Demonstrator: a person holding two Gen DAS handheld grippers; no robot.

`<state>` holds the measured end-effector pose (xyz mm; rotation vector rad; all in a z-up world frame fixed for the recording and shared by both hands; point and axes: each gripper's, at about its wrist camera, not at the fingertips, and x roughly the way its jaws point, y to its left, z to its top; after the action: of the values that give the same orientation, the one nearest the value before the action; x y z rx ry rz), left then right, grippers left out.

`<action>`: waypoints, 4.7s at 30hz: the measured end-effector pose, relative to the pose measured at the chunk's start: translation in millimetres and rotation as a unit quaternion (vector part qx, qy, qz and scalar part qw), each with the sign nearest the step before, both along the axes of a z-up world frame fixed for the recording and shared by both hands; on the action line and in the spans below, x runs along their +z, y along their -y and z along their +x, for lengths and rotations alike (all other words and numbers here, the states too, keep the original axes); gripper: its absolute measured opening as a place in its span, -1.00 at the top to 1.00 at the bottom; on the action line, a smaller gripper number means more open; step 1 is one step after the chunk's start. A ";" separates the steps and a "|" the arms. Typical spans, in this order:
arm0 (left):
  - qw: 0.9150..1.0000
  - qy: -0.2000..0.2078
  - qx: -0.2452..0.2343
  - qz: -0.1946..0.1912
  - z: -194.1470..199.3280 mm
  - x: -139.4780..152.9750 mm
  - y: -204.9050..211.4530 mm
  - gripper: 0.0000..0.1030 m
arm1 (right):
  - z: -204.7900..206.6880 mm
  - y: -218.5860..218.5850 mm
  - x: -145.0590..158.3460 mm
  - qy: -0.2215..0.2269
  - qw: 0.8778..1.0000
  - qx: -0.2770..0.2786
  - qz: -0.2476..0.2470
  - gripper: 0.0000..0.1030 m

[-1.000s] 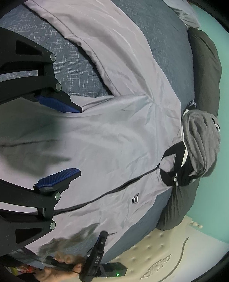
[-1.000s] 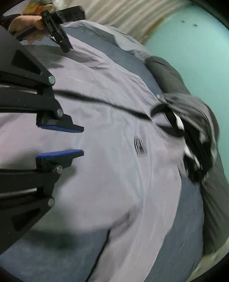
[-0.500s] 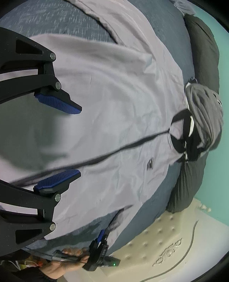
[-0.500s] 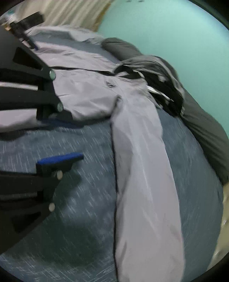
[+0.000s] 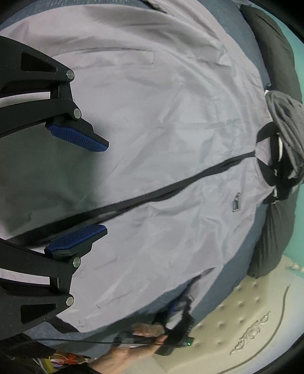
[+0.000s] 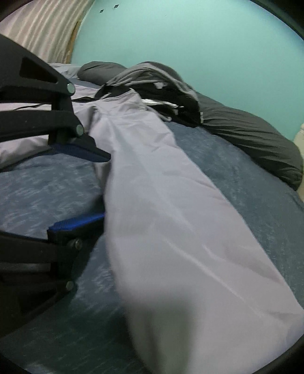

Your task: Fold clothes

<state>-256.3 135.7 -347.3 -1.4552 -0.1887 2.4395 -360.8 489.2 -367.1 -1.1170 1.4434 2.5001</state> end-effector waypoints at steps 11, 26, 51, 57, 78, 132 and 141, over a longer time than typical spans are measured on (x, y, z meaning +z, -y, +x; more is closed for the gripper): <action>1.000 0.007 -0.003 -0.009 0.2 -8.8 -0.8 -0.34 | 12.7 -22.2 -1.2 -0.015 0.999 -0.046 -0.003 0.96; 1.000 0.006 0.000 -0.001 0.0 -7.4 4.4 -0.34 | -9.6 44.4 38.2 -0.019 0.994 0.091 0.059 0.85; 1.000 0.005 -0.007 0.009 -6.5 -5.6 -0.8 -0.34 | -94.6 104.1 2.4 0.033 0.992 0.120 0.018 0.58; 1.000 0.006 -0.009 0.010 -8.2 -6.0 -2.7 -0.34 | -99.4 104.9 1.1 0.038 0.992 0.118 0.035 0.78; 1.000 0.000 -0.004 0.019 -8.8 -2.6 6.0 -0.34 | -98.0 136.7 49.3 0.012 0.966 0.183 0.180 0.65; 0.999 -0.007 0.005 0.037 8.1 12.2 14.8 -0.34 | -134.1 273.9 46.4 -0.014 0.907 0.357 0.222 0.60; 0.999 -0.003 0.009 0.035 12.7 11.5 18.8 -0.34 | -152.8 332.2 29.8 -0.004 0.901 0.369 0.228 0.60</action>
<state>-243.6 116.9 -335.8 -1.4232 -0.2828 2.4251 -513.6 157.0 -337.4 -1.7615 0.3706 3.0456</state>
